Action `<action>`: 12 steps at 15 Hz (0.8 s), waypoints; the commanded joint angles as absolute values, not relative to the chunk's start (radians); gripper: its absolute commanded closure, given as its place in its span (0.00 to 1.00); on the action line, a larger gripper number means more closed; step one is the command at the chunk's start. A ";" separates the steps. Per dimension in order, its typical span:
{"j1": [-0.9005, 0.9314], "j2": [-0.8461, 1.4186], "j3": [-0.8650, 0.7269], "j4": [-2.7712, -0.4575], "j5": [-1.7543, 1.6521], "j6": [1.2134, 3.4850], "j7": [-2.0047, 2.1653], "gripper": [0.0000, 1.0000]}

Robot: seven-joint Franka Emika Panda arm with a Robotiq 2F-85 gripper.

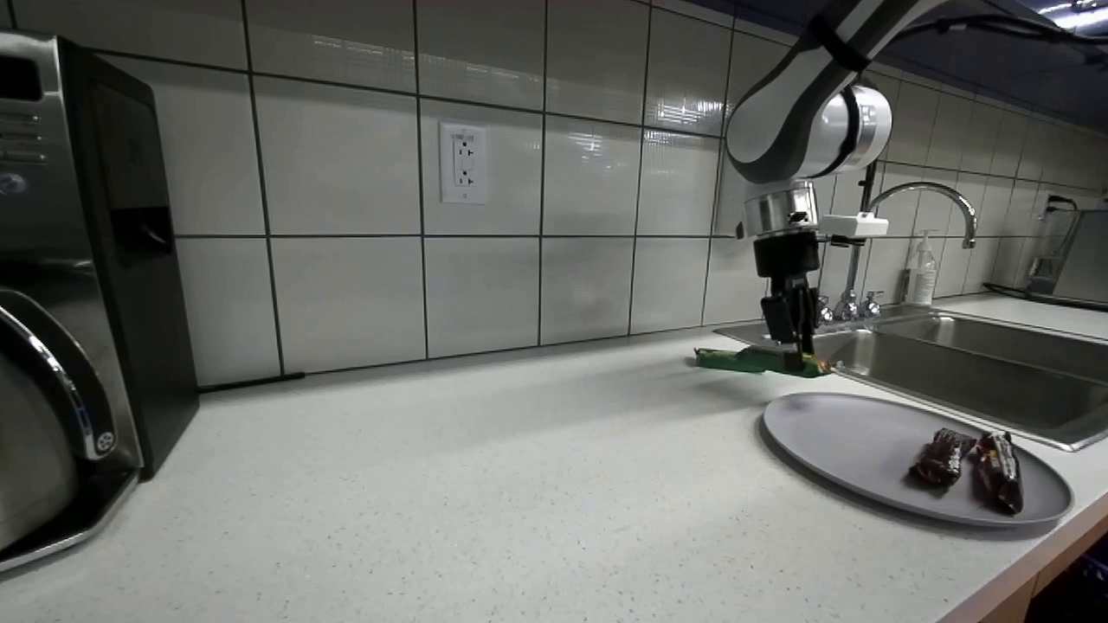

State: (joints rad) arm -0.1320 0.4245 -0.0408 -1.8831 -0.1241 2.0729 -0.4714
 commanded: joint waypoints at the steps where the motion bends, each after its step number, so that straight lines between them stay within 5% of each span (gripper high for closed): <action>1: -0.140 0.342 -0.045 -1.988 -0.135 2.102 -0.449 0.84; 12: -0.156 0.292 -0.091 -2.090 -0.141 2.105 -0.450 0.84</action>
State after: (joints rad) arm -0.1412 0.3358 -0.0907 -2.0410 -0.1241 2.0858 -0.4706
